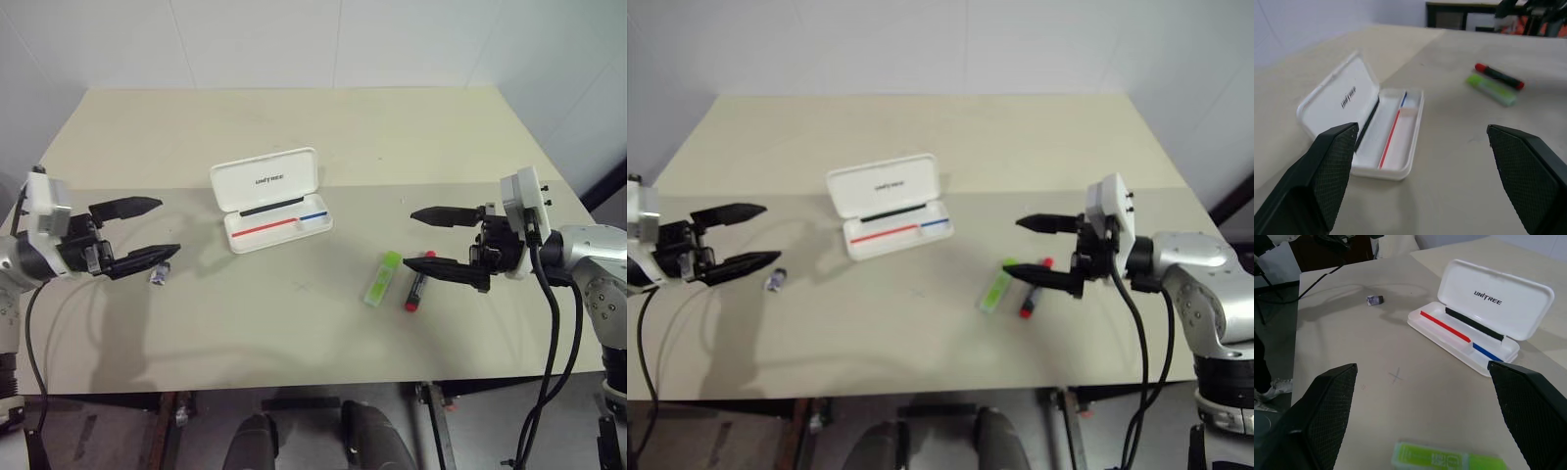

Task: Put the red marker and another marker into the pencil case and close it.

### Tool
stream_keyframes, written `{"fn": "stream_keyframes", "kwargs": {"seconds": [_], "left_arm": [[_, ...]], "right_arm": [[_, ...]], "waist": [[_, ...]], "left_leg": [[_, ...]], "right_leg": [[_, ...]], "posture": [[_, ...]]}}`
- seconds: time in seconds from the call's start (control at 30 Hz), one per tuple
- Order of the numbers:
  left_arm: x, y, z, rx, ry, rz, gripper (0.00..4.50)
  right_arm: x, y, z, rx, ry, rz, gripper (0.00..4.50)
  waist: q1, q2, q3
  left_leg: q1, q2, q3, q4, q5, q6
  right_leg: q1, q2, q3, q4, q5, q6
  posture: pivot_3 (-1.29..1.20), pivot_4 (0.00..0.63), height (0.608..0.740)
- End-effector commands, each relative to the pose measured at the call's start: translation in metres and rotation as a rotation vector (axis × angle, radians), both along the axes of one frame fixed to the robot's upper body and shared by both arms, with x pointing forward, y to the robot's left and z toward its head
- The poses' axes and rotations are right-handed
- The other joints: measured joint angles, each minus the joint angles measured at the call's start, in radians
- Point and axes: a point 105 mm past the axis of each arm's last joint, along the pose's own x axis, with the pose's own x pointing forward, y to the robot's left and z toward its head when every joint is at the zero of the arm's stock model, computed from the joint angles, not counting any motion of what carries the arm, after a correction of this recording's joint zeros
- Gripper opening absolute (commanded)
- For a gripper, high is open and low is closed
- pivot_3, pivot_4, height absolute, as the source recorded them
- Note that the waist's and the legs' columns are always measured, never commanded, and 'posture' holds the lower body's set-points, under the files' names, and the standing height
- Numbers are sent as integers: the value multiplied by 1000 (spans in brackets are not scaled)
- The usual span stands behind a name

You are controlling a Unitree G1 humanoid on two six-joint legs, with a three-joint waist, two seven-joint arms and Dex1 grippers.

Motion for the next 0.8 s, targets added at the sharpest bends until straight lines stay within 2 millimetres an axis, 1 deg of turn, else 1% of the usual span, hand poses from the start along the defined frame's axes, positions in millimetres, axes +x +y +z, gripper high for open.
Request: {"fn": "stream_keyframes", "kwargs": {"seconds": [0.03, 0.1, 0.23, 0.33, 0.47, 0.53, 0.7, 0.8], "left_arm": [[10, -8, -3, 69, -1, -18, 4462], [22, -17, -11, 112, 10, -44, 4462], [50, -38, -24, 197, 32, -69, 4462], [63, -51, -29, 223, 39, -105, 4462], [75, -65, -44, 290, 80, -154, 4462], [78, -73, -50, 308, 101, -185, 4462], [85, -82, -63, 370, 145, -219, 4462], [92, -85, -70, 420, 180, -198, 4462]], "right_arm": [[3, 4, 10, -9, -75, 0, 4500], [6, 4, 10, 1, -82, -15, 4500], [2, 0, -6, -37, -77, -40, 4500], [-3, 2, -16, -40, -68, -53, 4500], [-10, -1, -26, -46, -59, -85, 4500], [-13, -3, -28, -42, -58, -106, 4500], [-15, -7, -30, -39, -63, -156, 4500], [-17, -9, -32, -31, -63, -178, 4500]], "waist": [[1, 0, 0], [4, 0, 0], [17, -1, 0], [26, -1, 0], [26, -1, 0], [25, -1, 0], [25, -1, 0], [26, -2, 0]], "left_leg": [[0, 0, 0, 0, 0, 0], [0, 0, 0, 1, 0, 0], [-1, 0, 0, 2, 0, 0], [-2, 0, 0, 2, 0, 1], [-2, 0, 1, 2, 0, 1], [-2, 0, 2, 3, 0, 1], [-2, 0, 2, 5, 0, 1], [-2, 0, 2, 5, 0, 1]], "right_leg": [[0, 0, 0, 0, 0, 0], [0, 0, 1, 1, 0, 0], [0, 3, 3, 1, 2, 4], [0, 4, 5, 0, 3, 5], [-1, 5, 6, 0, 3, 5], [-1, 5, 7, 0, 3, 6], [0, 5, 8, 1, 4, 8], [0, 5, 9, 1, 4, 8]], "posture": [[0, 150, 740], [0, 150, 740], [0, 150, 740], [0, 150, 740], [0, 150, 740], [0, 150, 740], [0, 150, 740], [0, 150, 740]]}}
